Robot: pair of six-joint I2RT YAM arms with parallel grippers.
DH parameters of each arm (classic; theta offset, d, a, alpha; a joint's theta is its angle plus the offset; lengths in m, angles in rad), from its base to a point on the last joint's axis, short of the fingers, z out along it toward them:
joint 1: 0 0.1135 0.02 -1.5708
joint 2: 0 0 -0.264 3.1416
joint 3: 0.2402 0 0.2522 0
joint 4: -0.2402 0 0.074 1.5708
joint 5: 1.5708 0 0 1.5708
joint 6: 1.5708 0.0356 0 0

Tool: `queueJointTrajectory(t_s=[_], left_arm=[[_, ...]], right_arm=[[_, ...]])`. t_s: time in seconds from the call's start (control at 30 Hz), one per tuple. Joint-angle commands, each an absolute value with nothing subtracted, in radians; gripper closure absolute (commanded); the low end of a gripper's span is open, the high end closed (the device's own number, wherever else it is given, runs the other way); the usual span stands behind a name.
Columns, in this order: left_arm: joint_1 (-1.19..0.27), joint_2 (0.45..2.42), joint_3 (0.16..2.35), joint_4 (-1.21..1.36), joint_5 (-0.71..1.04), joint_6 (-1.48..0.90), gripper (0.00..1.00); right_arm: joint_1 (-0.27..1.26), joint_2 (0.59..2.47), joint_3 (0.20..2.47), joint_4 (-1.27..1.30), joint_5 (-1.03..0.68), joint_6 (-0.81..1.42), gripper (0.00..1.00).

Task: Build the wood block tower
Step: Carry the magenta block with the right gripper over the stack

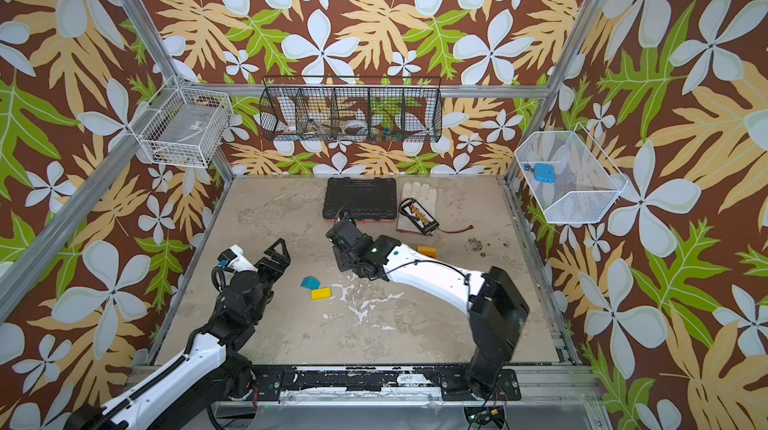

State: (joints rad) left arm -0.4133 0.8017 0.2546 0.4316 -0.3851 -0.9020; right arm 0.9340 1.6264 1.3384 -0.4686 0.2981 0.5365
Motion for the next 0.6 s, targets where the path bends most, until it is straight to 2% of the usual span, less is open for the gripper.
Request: queueJointTrajectory(t_s=[0.0,0.17,0.27,0.4,0.57], left_arm=[[-0.413,0.890,0.308,0.534,-0.180,-0.810,0.00],[-0.413,1.103,0.424,0.536,0.026,-0.773,0.02],[-0.414,1.194,0.467,0.535,0.091,-0.775,0.04],[-0.414,1.232,0.479,0.547,0.117,-0.775,0.05],[-0.415,1.216,0.472,0.553,0.114,-0.766,0.04]], right_arm=[[0.913,1.498,1.244,-0.479,0.369,0.589,0.51],[0.840,1.290,1.094,-0.516,0.396,0.619,0.54],[0.781,1.190,1.018,-0.540,0.407,0.621,0.54],[0.675,1.088,0.927,-0.543,0.372,0.614,0.54],[0.559,1.054,0.859,-0.535,0.295,0.601,0.56]])
